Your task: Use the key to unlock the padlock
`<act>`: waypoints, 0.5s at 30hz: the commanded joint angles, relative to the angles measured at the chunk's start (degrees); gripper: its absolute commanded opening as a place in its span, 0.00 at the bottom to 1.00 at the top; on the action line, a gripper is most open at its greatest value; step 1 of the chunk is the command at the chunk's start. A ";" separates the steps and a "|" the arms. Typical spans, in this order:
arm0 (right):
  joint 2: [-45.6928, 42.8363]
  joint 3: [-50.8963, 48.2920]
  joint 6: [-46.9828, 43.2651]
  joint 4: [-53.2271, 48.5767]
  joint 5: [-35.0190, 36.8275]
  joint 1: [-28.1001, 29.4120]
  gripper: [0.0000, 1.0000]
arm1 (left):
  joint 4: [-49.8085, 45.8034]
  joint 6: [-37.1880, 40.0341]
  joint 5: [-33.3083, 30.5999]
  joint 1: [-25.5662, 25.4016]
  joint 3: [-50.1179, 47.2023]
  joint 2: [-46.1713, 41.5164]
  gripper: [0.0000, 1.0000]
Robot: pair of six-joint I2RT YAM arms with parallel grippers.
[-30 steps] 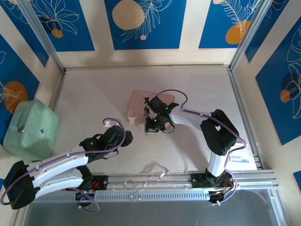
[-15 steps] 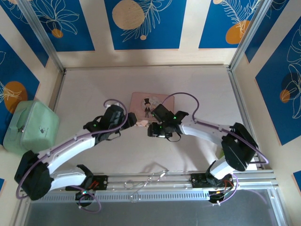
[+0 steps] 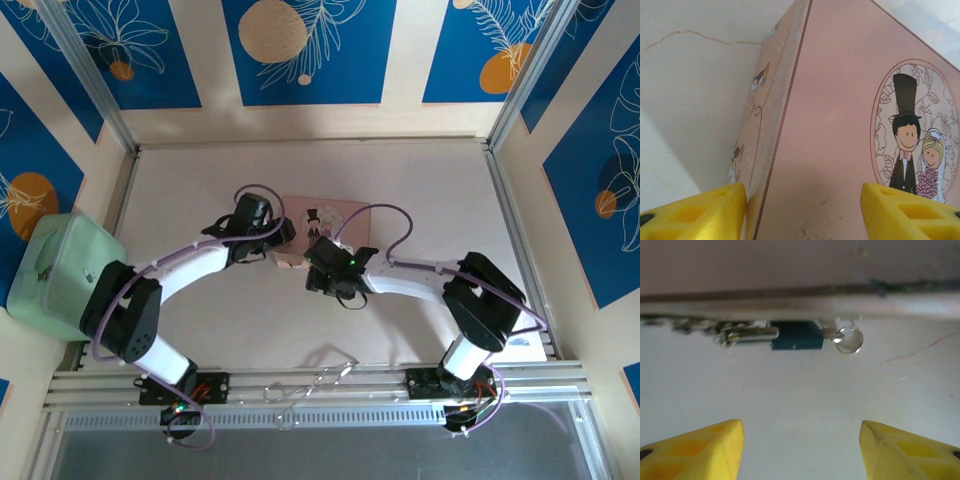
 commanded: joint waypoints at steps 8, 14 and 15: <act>4.40 5.01 -0.22 -1.84 3.06 -0.55 0.58 | 3.52 -0.44 4.08 0.49 -3.67 0.23 0.51; 5.79 5.80 -1.47 -1.69 4.12 -1.23 0.54 | 4.73 -2.74 5.11 0.49 -8.40 -3.14 0.47; 6.03 5.81 -1.63 -1.69 4.60 -1.20 0.54 | 5.40 -3.22 5.35 0.42 -9.44 -3.81 0.47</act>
